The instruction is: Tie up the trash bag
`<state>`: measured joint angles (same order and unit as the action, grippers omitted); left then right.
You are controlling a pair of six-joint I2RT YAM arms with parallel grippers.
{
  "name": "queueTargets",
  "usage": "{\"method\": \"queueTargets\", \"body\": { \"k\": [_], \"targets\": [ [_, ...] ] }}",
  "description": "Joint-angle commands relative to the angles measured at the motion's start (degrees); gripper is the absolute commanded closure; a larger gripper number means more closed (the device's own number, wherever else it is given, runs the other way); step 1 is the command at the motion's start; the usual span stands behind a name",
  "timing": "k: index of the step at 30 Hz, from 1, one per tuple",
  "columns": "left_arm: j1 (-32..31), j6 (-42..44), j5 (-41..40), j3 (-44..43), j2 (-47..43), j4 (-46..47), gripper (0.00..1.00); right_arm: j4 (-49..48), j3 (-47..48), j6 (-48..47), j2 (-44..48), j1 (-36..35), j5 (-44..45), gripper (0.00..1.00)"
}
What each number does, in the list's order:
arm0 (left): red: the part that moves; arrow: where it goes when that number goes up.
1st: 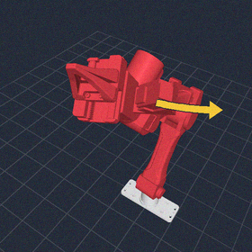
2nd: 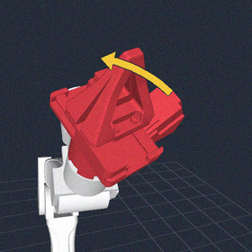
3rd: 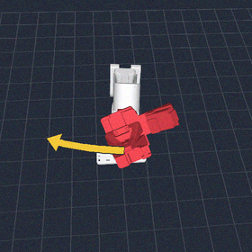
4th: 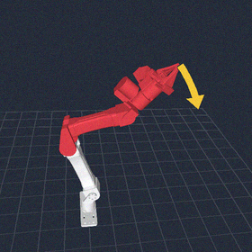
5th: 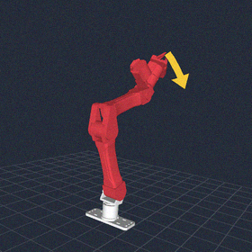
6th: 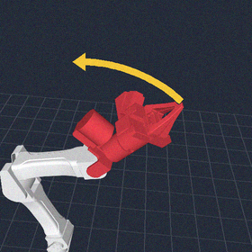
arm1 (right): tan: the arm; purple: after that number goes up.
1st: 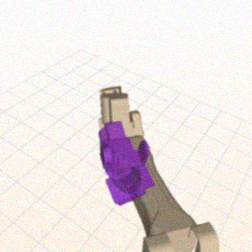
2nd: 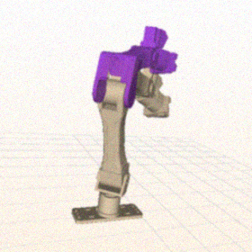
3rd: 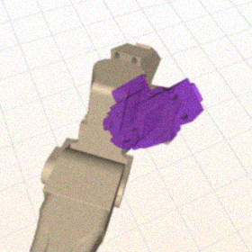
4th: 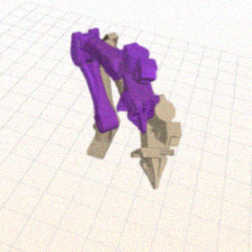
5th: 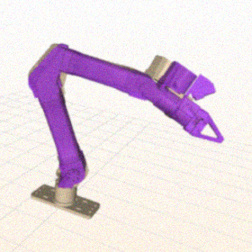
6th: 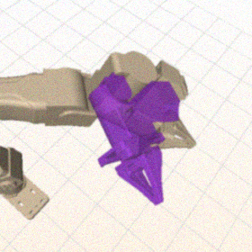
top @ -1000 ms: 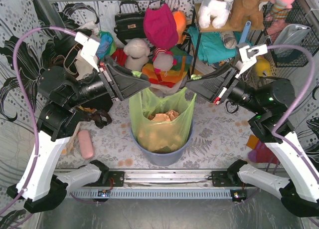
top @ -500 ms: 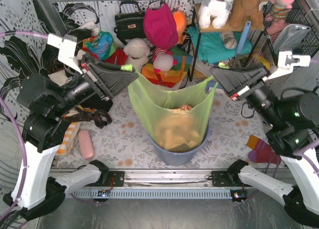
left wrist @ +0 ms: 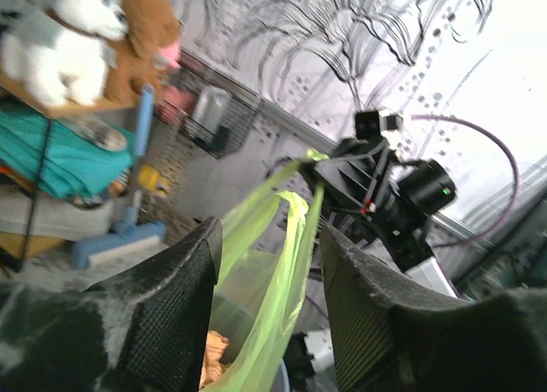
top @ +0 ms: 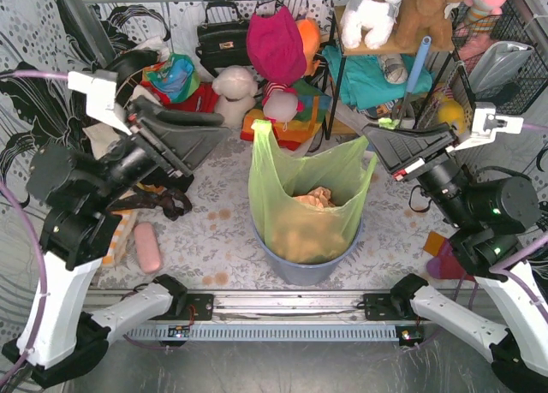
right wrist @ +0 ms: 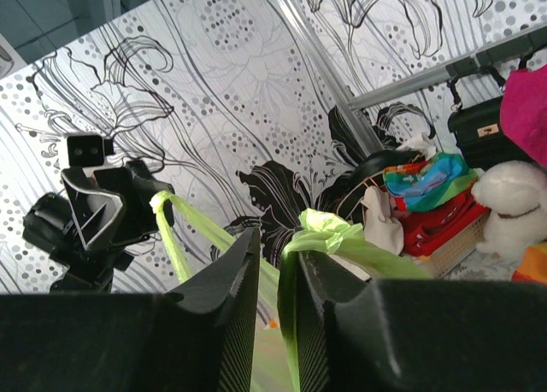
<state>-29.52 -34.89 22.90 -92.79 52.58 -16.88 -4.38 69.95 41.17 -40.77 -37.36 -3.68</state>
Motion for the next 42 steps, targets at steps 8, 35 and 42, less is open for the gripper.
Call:
{"method": "queueTargets", "body": {
  "k": [8,35,42],
  "targets": [
    [0.26,-6.50,22.34,0.72,7.08,7.82,0.34,-3.16,2.38,1.74,-2.11,-0.16,-3.26,0.75],
    [0.21,-13.74,40.12,9.55,5.14,16.99,0.33,-2.65,1.15,2.16,-1.36,-0.17,-2.85,0.73],
    [0.15,-13.47,37.92,9.82,6.35,17.06,0.31,-2.64,1.55,2.50,-2.23,-0.16,-4.13,0.72]
  ]
}}
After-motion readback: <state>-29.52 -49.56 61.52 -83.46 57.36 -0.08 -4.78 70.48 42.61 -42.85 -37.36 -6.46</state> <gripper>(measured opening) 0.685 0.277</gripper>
